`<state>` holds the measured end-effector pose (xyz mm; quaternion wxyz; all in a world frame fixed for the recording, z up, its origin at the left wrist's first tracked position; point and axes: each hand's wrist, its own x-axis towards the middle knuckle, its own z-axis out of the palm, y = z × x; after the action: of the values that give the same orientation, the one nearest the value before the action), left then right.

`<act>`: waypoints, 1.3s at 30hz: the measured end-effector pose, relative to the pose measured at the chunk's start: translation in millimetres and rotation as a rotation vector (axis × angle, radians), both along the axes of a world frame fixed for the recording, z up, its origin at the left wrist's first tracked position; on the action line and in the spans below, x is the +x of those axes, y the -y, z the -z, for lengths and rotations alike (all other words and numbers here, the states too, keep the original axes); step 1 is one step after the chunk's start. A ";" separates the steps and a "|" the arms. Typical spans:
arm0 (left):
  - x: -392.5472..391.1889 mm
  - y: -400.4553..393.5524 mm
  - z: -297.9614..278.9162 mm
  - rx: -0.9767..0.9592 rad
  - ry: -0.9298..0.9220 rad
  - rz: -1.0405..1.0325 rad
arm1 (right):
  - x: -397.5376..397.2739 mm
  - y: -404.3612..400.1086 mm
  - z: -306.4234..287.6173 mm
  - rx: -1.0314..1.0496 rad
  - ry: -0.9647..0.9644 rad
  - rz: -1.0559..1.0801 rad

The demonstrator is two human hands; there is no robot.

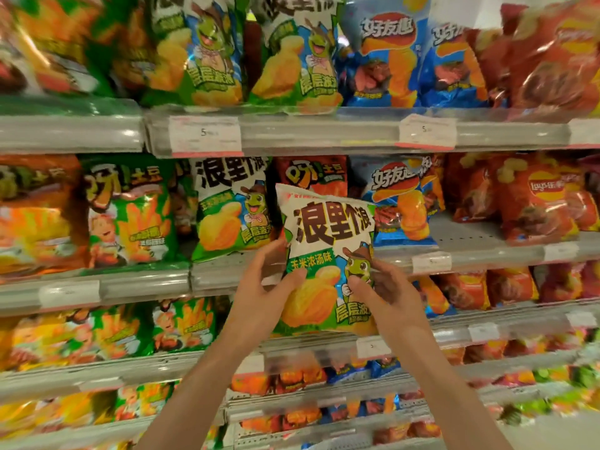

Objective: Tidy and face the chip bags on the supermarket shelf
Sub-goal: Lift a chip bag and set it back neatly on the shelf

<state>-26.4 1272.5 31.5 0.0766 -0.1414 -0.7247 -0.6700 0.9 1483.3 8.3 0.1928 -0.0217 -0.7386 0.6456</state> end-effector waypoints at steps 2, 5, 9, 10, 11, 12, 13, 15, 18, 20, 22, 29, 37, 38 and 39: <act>-3.3 13.5 -3.1 -0.011 -0.005 0.006 | -4.5 12.3 -5.2 0.009 -0.008 -0.015; -8.7 26.4 -4.1 -0.004 0.015 0.023 | -13.9 26.4 -12.8 0.036 -0.019 -0.034; -14.5 33.2 -7.3 0.066 0.046 -0.012 | -27.6 37.1 -19.4 0.069 -0.032 -0.042; -15.6 34.6 -9.0 0.077 0.039 -0.035 | -30.5 38.1 -22.3 0.090 -0.027 -0.060; -17.3 36.0 -10.8 0.083 0.028 -0.062 | -33.0 37.8 -26.6 0.113 -0.017 -0.087; -18.8 37.4 -12.3 0.088 0.020 -0.087 | -36.1 35.3 -31.6 0.132 -0.010 -0.116; -20.1 38.7 -13.7 0.099 0.016 -0.103 | -40.5 31.1 -37.0 0.146 -0.018 -0.134; -22.4 41.8 -15.6 0.144 0.020 -0.119 | -54.9 19.3 -47.3 0.170 -0.073 -0.084; -24.8 48.2 -16.2 0.142 0.026 -0.163 | -90.6 2.0 -57.3 0.247 -0.073 0.079; -25.4 52.0 -15.7 0.125 0.024 -0.177 | -112.4 -0.4 -60.2 0.299 0.017 0.076; -25.1 54.2 -16.1 0.121 0.028 -0.192 | -129.0 1.3 -58.9 0.302 0.094 0.020; -27.4 58.9 -15.7 0.136 0.034 -0.219 | -153.4 7.4 -50.9 0.296 0.155 -0.025; -31.4 63.6 -14.3 0.172 -0.004 -0.219 | -146.8 -9.1 -81.9 0.338 0.020 0.039; -32.2 63.6 -14.3 0.172 -0.008 -0.215 | -143.6 -15.2 -85.8 0.337 0.024 0.043; -33.3 63.3 -14.4 0.173 -0.004 -0.212 | -139.5 -22.0 -89.4 0.332 0.031 0.055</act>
<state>-59.7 1209.2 45.9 0.1601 -0.0581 -0.6750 -0.7179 -138.6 1505.3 97.8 0.1998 -0.0194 -0.8373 0.5086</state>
